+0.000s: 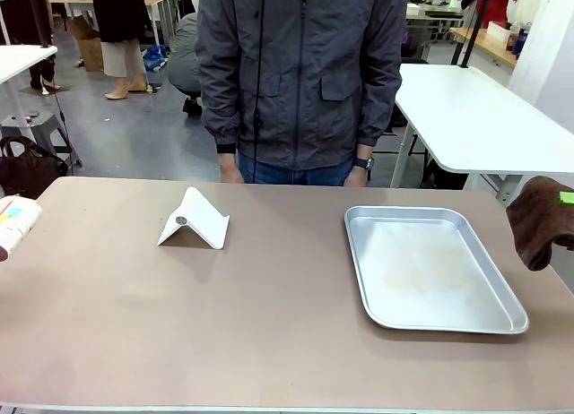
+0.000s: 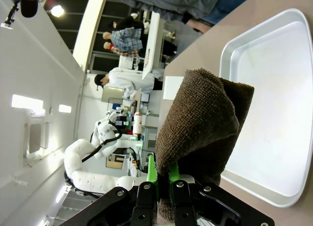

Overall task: Clean the surface of the table.
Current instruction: Return the Lint Roller and towel to their original positions.

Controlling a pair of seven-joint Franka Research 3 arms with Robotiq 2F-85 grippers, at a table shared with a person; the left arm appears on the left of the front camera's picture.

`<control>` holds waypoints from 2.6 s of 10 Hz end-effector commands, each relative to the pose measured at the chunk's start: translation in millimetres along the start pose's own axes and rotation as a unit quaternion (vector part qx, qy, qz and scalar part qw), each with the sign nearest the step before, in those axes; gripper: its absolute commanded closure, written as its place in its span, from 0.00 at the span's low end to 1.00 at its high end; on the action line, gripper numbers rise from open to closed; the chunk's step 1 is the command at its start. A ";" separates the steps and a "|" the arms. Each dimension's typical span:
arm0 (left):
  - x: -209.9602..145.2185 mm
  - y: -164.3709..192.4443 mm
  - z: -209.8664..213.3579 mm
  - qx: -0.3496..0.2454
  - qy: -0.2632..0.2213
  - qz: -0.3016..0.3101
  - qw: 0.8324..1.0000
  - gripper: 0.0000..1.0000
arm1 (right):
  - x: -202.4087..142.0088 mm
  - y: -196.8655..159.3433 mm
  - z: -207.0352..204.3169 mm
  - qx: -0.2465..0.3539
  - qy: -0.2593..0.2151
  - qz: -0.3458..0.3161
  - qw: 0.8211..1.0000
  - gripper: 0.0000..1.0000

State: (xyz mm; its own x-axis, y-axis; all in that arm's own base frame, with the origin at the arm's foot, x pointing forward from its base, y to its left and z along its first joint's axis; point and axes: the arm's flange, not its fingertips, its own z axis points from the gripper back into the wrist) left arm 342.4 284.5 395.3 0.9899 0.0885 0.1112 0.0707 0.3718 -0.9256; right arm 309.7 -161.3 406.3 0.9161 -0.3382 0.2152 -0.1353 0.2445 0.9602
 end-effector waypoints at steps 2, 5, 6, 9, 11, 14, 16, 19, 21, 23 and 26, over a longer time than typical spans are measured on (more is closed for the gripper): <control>1.7 -3.0 0.5 -0.001 -0.002 0.005 1.000 0.78 | 1.9 3.2 -1.1 0.004 -0.001 0.005 1.000 0.90; 0.0 0.0 0.0 0.000 0.000 0.000 1.000 0.78 | 0.0 0.0 0.0 0.000 0.000 0.000 1.000 0.90; 3.3 -9.0 -7.6 -0.014 0.027 -0.005 1.000 0.78 | -3.2 5.3 5.6 -0.007 -0.017 0.008 1.000 0.90; 31.6 -57.0 -41.9 0.011 0.057 -0.014 0.998 0.78 | 17.1 36.6 -57.9 -0.016 0.057 0.053 0.997 0.90; 54.3 -90.6 -66.5 0.043 0.061 -0.003 0.997 0.78 | 19.9 52.5 -110.5 -0.018 0.104 0.064 0.992 0.90; 87.5 -144.7 -113.6 0.091 0.020 0.021 0.995 0.78 | 3.8 61.8 -192.1 -0.039 0.165 0.084 0.982 0.90; 100.0 -177.7 -143.4 0.093 -0.037 -0.001 0.995 0.78 | -7.4 57.6 -242.0 -0.049 0.185 0.096 0.977 0.90; 116.3 -204.2 -203.7 0.146 -0.083 -0.040 0.985 0.78 | -12.5 43.4 -313.3 -0.046 0.167 0.102 0.980 0.90; 120.6 -208.8 -244.4 0.182 -0.078 -0.074 0.977 0.78 | -7.5 26.9 -351.4 -0.023 0.147 0.093 0.984 0.90; 122.1 -212.3 -277.4 0.177 -0.061 -0.076 0.979 0.78 | -1.4 9.5 -363.5 -0.010 0.140 0.053 0.989 0.90; 123.2 -212.5 -273.5 0.179 -0.062 -0.080 0.979 0.78 | -8.8 16.8 -355.5 -0.028 0.160 0.053 0.985 0.90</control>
State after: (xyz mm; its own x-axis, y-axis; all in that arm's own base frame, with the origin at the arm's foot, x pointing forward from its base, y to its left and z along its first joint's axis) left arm 484.8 -44.8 498.3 0.9560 0.0891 0.2796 0.1469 0.6795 -0.7188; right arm 439.9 164.7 347.6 0.9762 -0.0247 0.2154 -0.1971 0.3128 0.9291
